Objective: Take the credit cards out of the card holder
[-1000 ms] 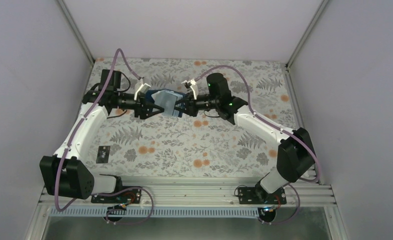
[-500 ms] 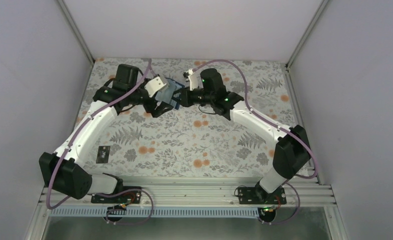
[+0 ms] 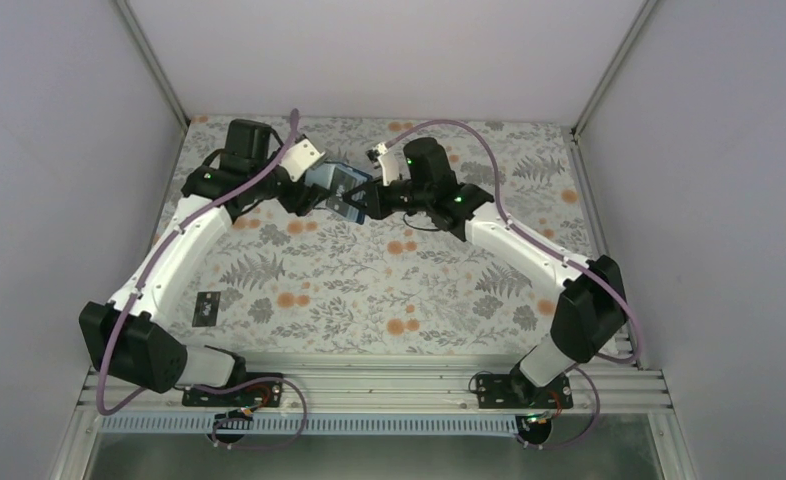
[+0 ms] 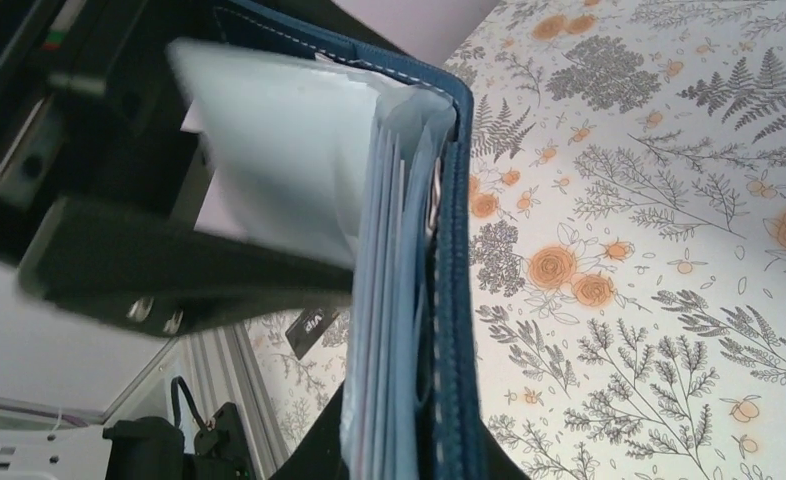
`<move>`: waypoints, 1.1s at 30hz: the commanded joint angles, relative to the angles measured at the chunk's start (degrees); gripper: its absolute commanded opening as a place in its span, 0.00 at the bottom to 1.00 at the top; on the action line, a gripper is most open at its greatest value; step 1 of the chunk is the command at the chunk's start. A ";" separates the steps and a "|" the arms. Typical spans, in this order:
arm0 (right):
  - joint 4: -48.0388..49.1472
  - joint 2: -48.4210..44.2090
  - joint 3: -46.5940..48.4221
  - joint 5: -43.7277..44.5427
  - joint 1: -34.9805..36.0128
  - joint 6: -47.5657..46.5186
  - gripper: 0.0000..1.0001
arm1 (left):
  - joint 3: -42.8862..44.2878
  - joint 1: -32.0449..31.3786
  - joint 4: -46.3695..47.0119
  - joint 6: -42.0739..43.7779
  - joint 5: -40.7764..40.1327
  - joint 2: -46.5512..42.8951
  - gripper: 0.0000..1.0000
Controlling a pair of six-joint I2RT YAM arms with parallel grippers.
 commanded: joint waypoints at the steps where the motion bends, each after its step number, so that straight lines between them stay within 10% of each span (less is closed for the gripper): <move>1: 0.19 -4.72 -0.10 -8.34 0.61 -4.07 0.04 | 0.68 4.73 1.36 -1.61 1.43 0.93 0.75; 23: -8.09 0.28 4.70 2.31 -1.14 -4.72 0.04 | 7.05 25.72 -5.15 5.03 13.71 -1.45 0.85; 33: -10.24 3.37 7.78 5.54 -1.14 -4.43 0.04 | 12.45 22.19 -11.32 7.11 23.67 -4.94 0.72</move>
